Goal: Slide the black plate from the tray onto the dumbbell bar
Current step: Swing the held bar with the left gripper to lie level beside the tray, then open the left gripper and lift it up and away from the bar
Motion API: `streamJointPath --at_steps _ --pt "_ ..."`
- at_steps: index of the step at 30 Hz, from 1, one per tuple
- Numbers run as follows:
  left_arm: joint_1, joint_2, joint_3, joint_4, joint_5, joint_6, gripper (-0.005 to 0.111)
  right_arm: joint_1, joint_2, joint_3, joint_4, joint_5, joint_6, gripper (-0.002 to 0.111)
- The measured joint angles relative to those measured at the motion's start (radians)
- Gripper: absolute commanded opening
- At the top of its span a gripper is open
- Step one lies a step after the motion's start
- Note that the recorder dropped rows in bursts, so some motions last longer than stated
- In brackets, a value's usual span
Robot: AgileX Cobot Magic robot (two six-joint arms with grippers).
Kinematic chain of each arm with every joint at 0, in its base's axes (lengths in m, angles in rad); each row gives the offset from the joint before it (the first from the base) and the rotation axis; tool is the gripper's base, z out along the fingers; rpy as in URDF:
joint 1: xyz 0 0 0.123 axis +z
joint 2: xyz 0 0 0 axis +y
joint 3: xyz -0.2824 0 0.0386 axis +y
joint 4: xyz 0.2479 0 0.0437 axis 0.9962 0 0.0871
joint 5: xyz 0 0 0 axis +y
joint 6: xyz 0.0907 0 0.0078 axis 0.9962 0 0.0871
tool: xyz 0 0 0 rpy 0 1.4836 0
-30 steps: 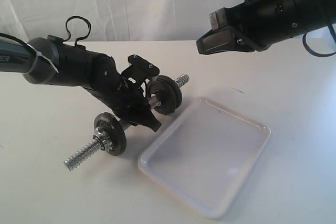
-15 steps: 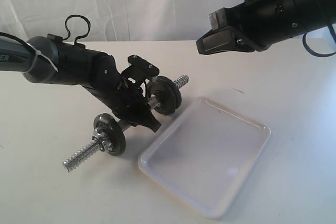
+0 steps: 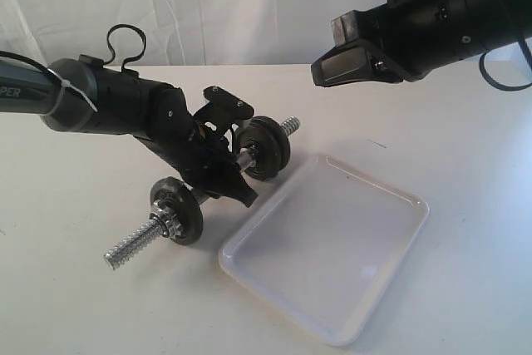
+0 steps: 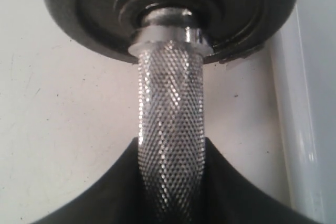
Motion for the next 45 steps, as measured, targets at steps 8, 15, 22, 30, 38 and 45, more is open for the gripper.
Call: streamJointPath --at_steps 8,15,22,30,38,45 --pt "0.0 0.0 -0.009 0.0 0.017 0.0 0.039 0.0 0.0 0.0 0.0 0.0 0.002 0.0" --pt "0.0 -0.018 -0.02 -0.002 0.016 0.0 0.058 0.0 0.0 0.0 0.0 0.0 0.002 0.0" --pt "0.0 -0.019 -0.02 -0.002 0.035 0.0 0.061 0.0 0.0 0.0 0.0 0.0 0.006 0.0" --pt "0.0 -0.059 -0.024 0.033 0.104 0.0 0.061 0.0 0.0 0.0 0.0 0.0 0.008 0.0" --pt "0.0 -0.159 -0.029 0.101 0.201 0.0 0.061 0.0 0.0 0.0 0.0 0.0 0.008 0.0" --pt "0.035 -0.341 -0.094 0.323 0.537 -0.1 0.025 0.0 0.0 0.0 -0.002 0.0 0.008 0.0"
